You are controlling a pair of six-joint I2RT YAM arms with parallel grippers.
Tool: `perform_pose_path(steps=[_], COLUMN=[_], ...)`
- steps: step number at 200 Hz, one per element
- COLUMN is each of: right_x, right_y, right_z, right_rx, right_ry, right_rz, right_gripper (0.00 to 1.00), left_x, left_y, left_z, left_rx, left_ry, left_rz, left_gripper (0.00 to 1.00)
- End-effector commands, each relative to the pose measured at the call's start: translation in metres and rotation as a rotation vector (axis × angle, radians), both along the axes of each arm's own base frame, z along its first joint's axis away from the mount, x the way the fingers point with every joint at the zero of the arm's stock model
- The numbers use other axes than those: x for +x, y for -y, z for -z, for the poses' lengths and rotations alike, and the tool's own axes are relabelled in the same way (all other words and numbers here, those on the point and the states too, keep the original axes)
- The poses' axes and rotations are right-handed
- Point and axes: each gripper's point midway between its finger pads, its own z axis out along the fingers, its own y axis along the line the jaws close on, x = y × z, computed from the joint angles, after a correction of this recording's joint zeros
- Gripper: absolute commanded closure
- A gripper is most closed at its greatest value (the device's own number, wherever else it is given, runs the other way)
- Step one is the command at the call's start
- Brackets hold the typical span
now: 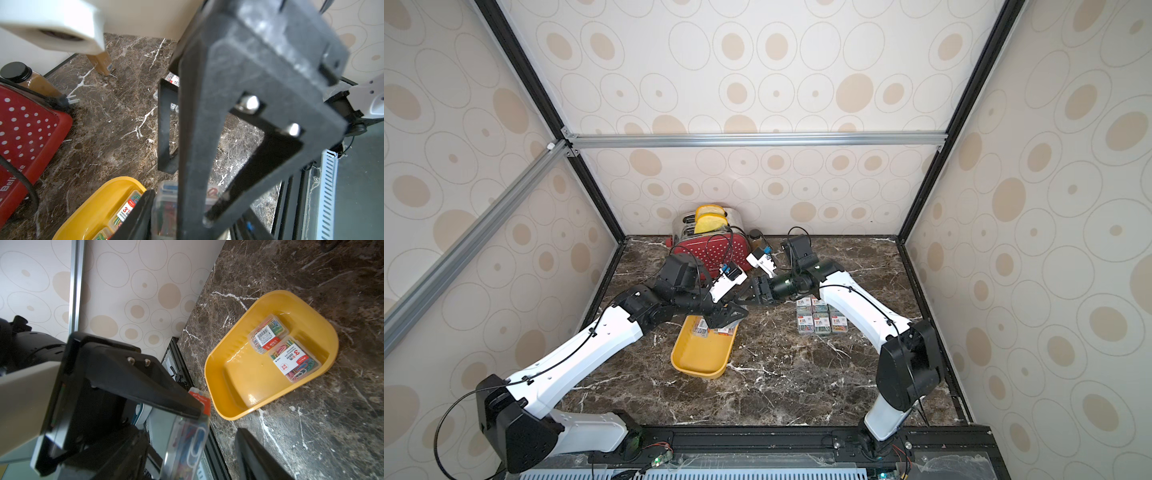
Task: Take the paper clips out of the storage box
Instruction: Pick up the boxed paper clips from the storage box.
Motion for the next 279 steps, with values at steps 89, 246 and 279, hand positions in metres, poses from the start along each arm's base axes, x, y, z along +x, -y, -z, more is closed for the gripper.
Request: perform_pose_path(steps=[89,246,279], right_x=[-0.012,0.014,0.037], right_y=[-0.007,0.005,0.031], right_z=[0.015,0.011,0.002], right_rx=[-0.064,-0.068,-0.039], right_ry=[-0.019,0.015,0.053], right_rz=[-0.067,0.055,0.18], right_gripper=[0.4,0.81,0.81], left_x=[0.006,0.0,0.007], left_y=[0.009,-0.01,-0.036], left_z=[-0.023,-0.031,-0.047], left_rx=[-0.024,-0.048,-0.188], left_ry=[0.064,0.037,-0.073], left_rz=[0.036,-0.091,-0.278], left_gripper=[0.75,0.13,0.06])
